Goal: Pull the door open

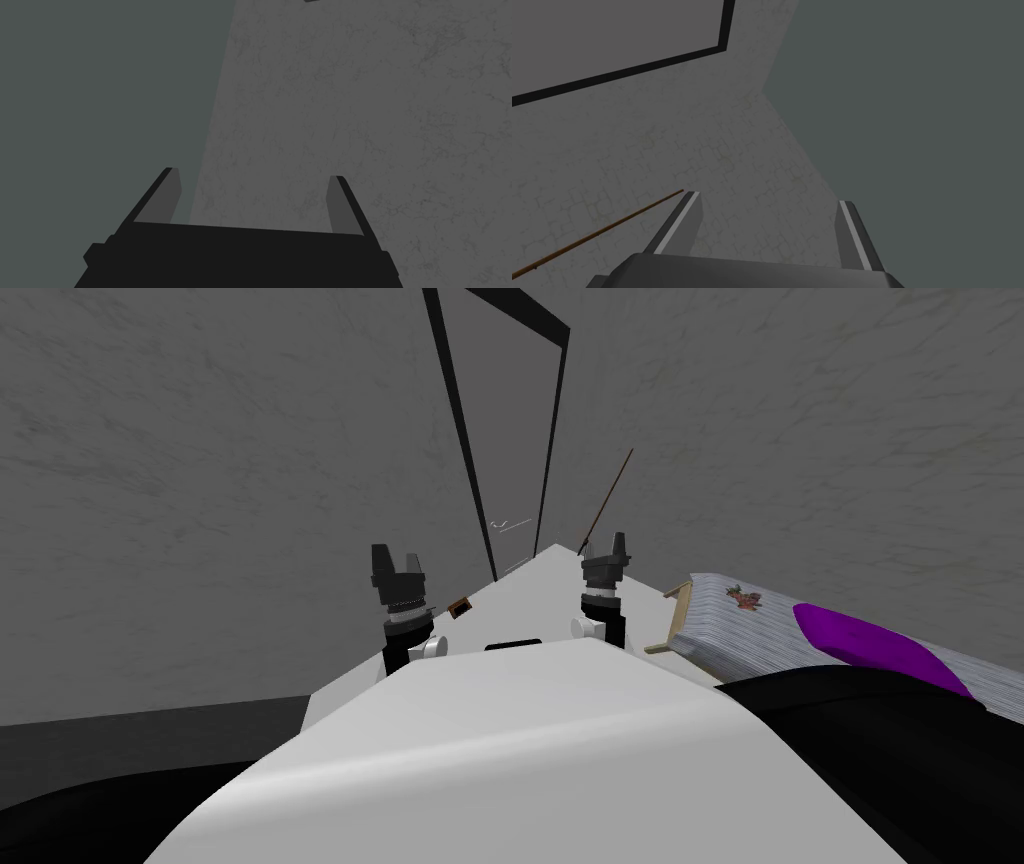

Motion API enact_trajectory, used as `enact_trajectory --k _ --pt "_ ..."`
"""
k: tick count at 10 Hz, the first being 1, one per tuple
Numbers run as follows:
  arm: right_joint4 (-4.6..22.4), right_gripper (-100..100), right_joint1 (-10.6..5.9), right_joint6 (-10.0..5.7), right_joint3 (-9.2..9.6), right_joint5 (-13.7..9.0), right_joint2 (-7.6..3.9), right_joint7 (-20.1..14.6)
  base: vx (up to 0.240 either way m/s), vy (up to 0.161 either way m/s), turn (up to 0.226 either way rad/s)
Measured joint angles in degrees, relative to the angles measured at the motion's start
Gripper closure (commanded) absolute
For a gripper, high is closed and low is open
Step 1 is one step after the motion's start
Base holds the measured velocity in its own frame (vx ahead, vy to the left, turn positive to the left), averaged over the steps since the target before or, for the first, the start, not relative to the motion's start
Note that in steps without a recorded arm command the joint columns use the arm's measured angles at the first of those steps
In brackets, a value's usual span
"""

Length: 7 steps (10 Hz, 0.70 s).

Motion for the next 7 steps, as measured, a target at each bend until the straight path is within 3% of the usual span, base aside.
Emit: enact_trajectory --k 7 --pt "8.4 -100 -3.9 -1.33 -0.49 0.3 -2.42 0.4 0.087 -0.021 0.082"
